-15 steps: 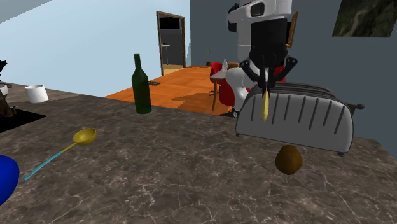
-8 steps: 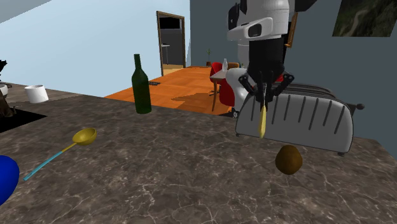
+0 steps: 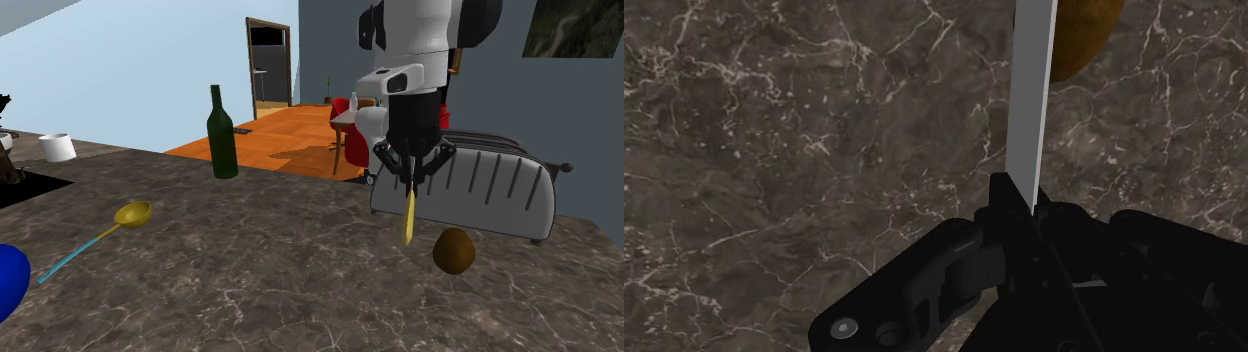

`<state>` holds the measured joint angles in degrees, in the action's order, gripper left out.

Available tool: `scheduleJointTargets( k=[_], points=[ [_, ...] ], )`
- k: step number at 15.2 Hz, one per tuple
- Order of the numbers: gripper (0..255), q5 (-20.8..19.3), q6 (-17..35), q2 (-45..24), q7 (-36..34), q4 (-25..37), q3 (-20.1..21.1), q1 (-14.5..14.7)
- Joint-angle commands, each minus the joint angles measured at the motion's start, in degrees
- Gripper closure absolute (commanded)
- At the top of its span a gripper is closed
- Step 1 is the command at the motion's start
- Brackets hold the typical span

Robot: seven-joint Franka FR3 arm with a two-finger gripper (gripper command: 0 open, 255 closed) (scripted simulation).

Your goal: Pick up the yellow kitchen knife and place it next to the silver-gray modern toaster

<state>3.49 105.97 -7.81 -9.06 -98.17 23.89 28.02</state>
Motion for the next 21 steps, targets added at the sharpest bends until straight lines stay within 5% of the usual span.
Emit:
scheduleJointTargets(
  k=[1,21],
  points=[
    [255,-0.06,1.45,-0.20,0.11,-1.24,-0.03,0.00],
    [255,-1.54,15.86,-4.39,0.25,-11.77,-0.33,0.45]
  ],
)
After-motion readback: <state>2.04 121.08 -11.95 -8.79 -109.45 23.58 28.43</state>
